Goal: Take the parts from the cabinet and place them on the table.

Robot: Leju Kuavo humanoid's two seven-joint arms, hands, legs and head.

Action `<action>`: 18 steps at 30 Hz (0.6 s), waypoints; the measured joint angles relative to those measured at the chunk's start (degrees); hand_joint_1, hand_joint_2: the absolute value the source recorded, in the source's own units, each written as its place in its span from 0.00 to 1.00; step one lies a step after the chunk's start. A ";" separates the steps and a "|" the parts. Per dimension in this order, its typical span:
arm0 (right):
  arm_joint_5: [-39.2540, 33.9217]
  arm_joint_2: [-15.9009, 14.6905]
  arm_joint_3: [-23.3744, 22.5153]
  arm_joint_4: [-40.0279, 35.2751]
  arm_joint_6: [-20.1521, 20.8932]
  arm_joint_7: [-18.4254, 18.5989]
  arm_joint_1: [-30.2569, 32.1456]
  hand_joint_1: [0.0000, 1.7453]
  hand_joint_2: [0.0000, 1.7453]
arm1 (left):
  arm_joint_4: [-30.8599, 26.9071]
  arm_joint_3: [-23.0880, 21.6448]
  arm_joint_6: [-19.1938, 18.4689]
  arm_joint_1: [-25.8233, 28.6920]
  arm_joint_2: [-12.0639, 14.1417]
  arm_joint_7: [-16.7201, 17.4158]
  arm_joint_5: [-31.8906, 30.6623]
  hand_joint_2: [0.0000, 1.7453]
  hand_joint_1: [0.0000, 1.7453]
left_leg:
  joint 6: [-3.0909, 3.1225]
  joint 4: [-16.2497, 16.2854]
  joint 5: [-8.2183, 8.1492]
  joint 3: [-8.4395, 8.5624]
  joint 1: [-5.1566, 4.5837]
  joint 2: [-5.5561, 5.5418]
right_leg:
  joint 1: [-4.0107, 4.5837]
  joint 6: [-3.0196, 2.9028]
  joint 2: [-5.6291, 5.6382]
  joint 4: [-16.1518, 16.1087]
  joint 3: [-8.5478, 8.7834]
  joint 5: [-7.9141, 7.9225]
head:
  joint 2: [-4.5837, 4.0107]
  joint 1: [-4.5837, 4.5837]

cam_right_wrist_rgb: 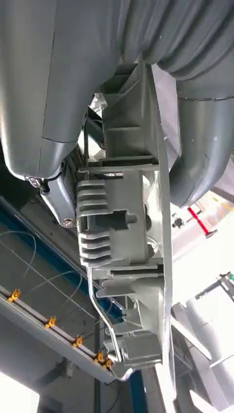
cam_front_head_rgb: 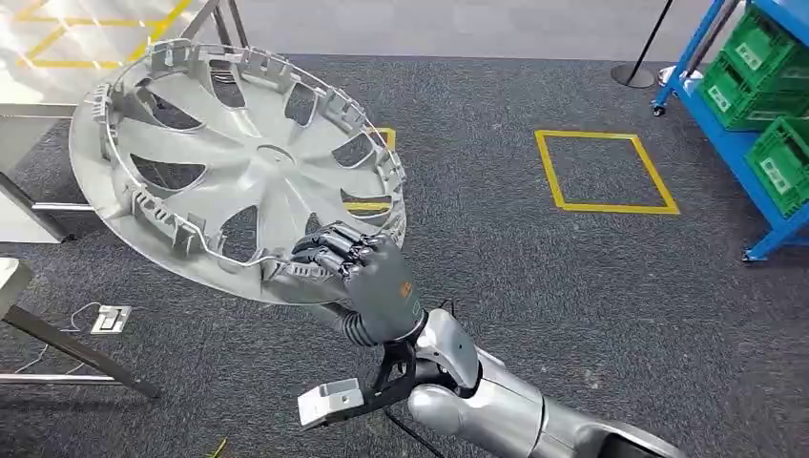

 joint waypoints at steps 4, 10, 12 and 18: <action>0.87 0.09 0.00 -0.22 -0.09 0.76 0.75 1.00 1.00 | 0.00 0.00 -0.20 -0.11 0.07 0.02 -0.24 1.00 0.00 | -0.35 9.96 -6.55 -4.49 -0.45 8.35 | -0.20 -1.30 -3.53 -0.91 0.29 0.73 | 0.00 -0.55; 1.60 0.09 -0.02 -0.30 0.44 0.76 1.95 1.00 1.00 | -0.02 0.00 -0.26 -0.12 0.22 0.50 -0.33 1.00 0.00 | -0.50 3.97 -2.86 1.17 -0.49 11.41 | 0.00 -1.05 -8.69 -0.32 0.31 0.15 | 0.00 -0.57; 1.62 0.07 -0.22 -0.33 0.42 0.52 2.02 1.00 1.00 | -0.07 0.00 -0.22 -0.33 0.26 0.52 -0.35 1.00 0.00 | 0.67 0.64 -2.97 2.89 -0.95 14.51 | 0.61 -0.40 -9.84 0.30 0.19 -0.39 | 0.00 -0.44; 1.31 0.07 -0.55 -0.39 0.31 -0.37 1.99 1.00 1.00 | -0.04 0.00 -0.17 -0.28 0.09 0.44 -0.52 1.00 0.00 | 2.53 0.42 -2.10 2.35 -0.34 10.25 | -0.15 1.60 -4.69 4.37 -1.12 -3.65 | 0.00 -0.22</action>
